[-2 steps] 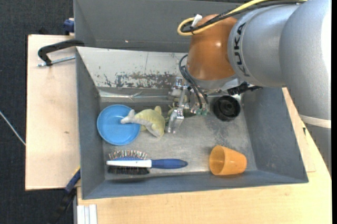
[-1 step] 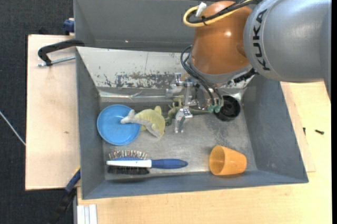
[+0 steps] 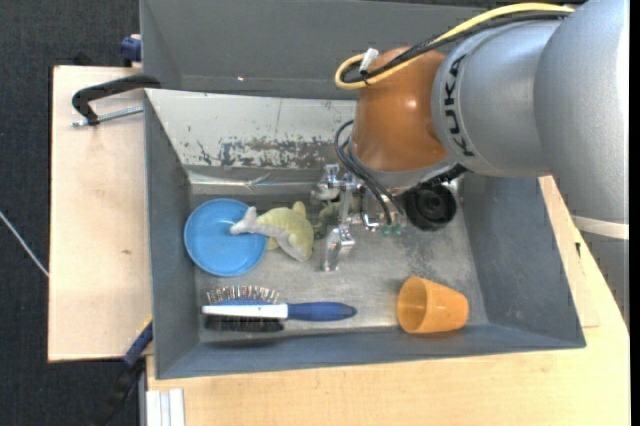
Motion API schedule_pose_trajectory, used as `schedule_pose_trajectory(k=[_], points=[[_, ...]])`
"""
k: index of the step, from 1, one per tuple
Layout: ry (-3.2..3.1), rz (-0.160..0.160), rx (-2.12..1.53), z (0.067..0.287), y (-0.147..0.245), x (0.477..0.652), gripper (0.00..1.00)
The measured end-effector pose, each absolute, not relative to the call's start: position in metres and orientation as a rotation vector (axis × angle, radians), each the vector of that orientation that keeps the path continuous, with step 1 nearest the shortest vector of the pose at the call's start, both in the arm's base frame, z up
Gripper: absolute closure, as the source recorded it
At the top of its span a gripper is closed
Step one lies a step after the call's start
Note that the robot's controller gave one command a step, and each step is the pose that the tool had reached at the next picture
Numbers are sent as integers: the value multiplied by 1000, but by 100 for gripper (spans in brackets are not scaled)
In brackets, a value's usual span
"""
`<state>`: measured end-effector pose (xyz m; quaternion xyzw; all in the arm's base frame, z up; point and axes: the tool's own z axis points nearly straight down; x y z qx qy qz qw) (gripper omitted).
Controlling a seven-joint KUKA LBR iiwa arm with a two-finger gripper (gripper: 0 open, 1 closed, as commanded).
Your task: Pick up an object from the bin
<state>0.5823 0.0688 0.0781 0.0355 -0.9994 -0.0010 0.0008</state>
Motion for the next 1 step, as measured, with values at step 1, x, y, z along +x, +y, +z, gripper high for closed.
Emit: schedule_pose_trajectory(k=[1], points=[[-3143, -3, 113, 82, 69, 583, 100]])
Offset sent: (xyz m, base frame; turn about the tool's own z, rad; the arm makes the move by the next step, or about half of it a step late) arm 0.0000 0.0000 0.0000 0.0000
